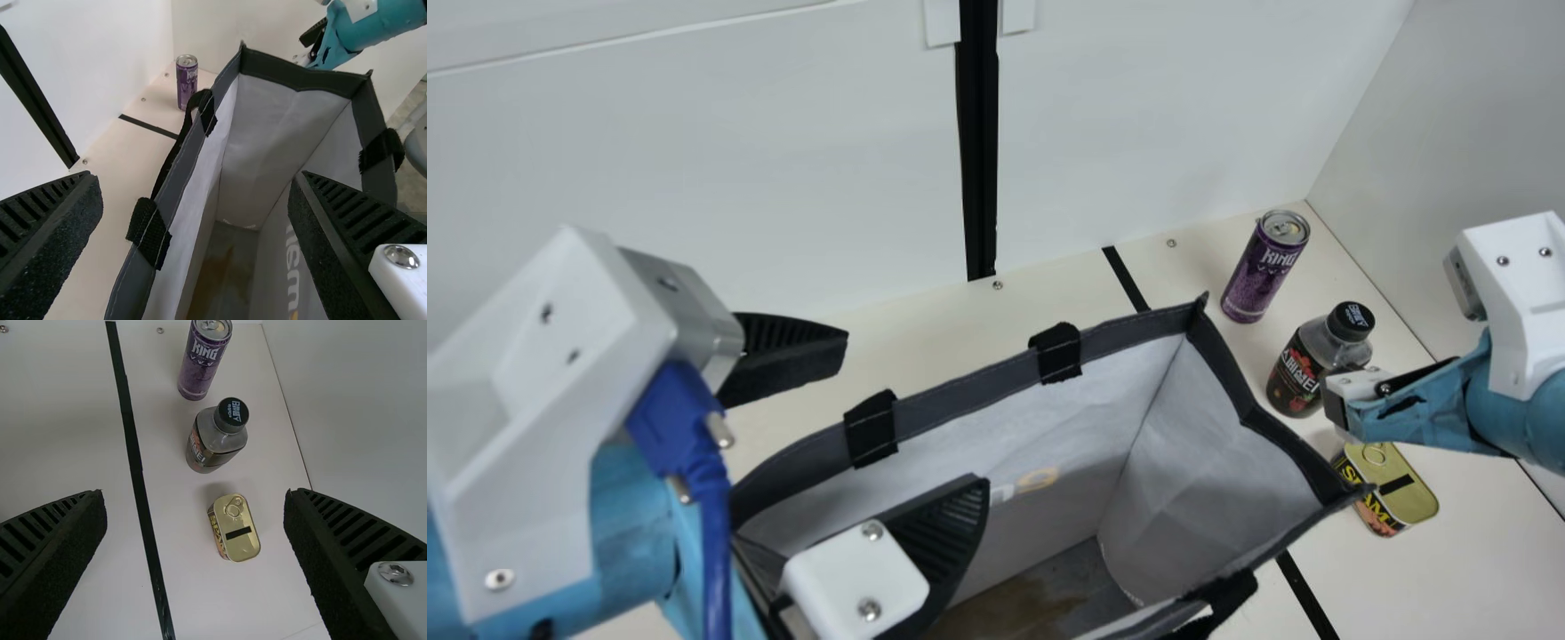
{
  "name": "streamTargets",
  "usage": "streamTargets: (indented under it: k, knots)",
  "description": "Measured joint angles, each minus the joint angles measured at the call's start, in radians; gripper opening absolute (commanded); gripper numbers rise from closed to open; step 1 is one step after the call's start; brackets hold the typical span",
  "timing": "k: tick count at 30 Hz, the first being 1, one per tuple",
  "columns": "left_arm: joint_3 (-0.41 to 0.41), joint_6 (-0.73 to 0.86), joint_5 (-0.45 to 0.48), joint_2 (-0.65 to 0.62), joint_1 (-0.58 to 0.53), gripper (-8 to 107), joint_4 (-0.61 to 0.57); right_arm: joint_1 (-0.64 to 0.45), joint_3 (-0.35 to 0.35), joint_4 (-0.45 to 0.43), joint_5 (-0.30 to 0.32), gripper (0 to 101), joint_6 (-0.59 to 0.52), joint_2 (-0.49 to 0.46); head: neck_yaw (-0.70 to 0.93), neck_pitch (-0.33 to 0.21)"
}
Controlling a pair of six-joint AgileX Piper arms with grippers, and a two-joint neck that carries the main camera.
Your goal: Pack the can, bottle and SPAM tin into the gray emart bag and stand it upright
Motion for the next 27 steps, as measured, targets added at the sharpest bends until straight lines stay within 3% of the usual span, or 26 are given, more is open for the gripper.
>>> streamTargets:
  k: [11,27]
  knots:
    - [0.044,0.035,-0.001,0.021,0.003,90,0.035,0.000,0.000,0.000,0.000,95,0.000,0.000,0.000,0.000]
    - [0.024,0.070,-0.003,0.098,-0.006,90,0.081,0.000,0.000,0.000,0.000,95,0.000,0.000,0.000,0.000]
